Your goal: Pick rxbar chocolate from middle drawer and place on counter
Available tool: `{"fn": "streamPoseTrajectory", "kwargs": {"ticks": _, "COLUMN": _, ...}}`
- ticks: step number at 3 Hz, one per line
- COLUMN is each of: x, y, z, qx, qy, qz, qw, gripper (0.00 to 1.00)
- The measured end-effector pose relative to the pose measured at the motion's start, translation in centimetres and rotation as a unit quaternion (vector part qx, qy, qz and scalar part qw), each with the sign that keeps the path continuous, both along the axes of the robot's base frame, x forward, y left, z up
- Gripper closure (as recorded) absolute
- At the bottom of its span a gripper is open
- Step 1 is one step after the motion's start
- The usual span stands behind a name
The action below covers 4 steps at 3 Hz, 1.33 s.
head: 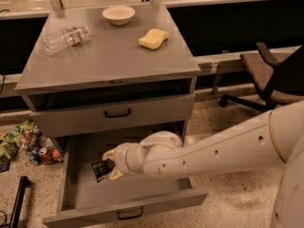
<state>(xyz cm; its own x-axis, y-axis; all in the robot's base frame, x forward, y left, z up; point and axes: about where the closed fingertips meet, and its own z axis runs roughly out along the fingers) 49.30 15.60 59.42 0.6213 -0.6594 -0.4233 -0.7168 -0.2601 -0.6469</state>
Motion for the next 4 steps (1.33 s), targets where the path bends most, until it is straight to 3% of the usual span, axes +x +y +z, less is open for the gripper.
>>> {"fn": "streamPoseTrajectory", "kwargs": {"ticks": 1, "x": -0.5, "y": 1.1, "z": 1.3, "qx": 0.06, "qy": -0.02, "qz": 0.028, "qw": 0.9976, "gripper": 1.0}}
{"fn": "streamPoseTrajectory", "kwargs": {"ticks": 2, "x": 1.2, "y": 0.2, "z": 5.9, "qx": 0.104, "qy": -0.053, "qz": 0.045, "qw": 0.9922, "gripper": 1.0}}
{"fn": "streamPoseTrajectory", "kwargs": {"ticks": 3, "x": 3.2, "y": -1.3, "z": 12.8, "qx": 0.137, "qy": -0.092, "qz": 0.067, "qw": 0.984, "gripper": 1.0}}
{"fn": "streamPoseTrajectory", "kwargs": {"ticks": 4, "x": 5.0, "y": -4.2, "z": 19.2, "qx": 0.147, "qy": -0.124, "qz": 0.076, "qw": 0.9784, "gripper": 1.0}}
